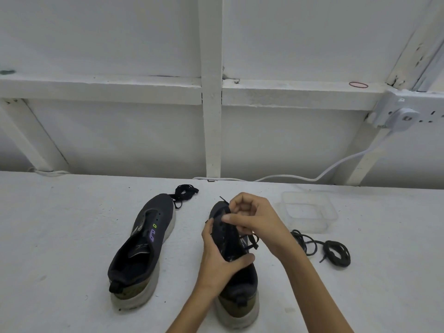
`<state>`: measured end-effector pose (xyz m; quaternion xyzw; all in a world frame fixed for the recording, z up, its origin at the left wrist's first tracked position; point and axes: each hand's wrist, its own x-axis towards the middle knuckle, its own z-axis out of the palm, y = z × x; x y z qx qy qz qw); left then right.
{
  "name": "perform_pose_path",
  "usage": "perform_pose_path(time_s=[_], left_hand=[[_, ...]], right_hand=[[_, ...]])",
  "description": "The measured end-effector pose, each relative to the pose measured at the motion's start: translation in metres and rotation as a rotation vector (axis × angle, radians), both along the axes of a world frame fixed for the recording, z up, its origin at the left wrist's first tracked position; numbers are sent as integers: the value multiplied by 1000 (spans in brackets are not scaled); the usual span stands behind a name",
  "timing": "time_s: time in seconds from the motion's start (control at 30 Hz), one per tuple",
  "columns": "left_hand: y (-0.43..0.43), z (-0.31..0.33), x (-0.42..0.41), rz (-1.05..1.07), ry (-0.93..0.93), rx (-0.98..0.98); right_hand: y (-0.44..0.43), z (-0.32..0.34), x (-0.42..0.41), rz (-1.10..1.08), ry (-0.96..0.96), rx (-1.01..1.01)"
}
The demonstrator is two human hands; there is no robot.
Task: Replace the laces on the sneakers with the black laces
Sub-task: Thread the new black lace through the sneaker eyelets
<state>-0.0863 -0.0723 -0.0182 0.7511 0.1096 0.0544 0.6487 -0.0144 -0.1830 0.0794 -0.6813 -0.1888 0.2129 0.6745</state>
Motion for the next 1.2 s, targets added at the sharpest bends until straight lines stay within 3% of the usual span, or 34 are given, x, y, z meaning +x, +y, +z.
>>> perform_pose_path(time_s=[0.2,0.47,0.83,1.0,1.2], left_hand=[[-3,2,1,-3,36,-5],[0,0,-2,-24,60,-28],[3,5,-3,-31,121,57],[14,30,0,0,-95,139],[31,102,28,-164,-212,-68]], right_hand=[[1,20,7,-61,-35,13],[11,62,17,-69,-13,253],[11,68,20,-8,-45,160],[-1,75,29,19,-77,80],[-9,90,39,-9,-129,36]])
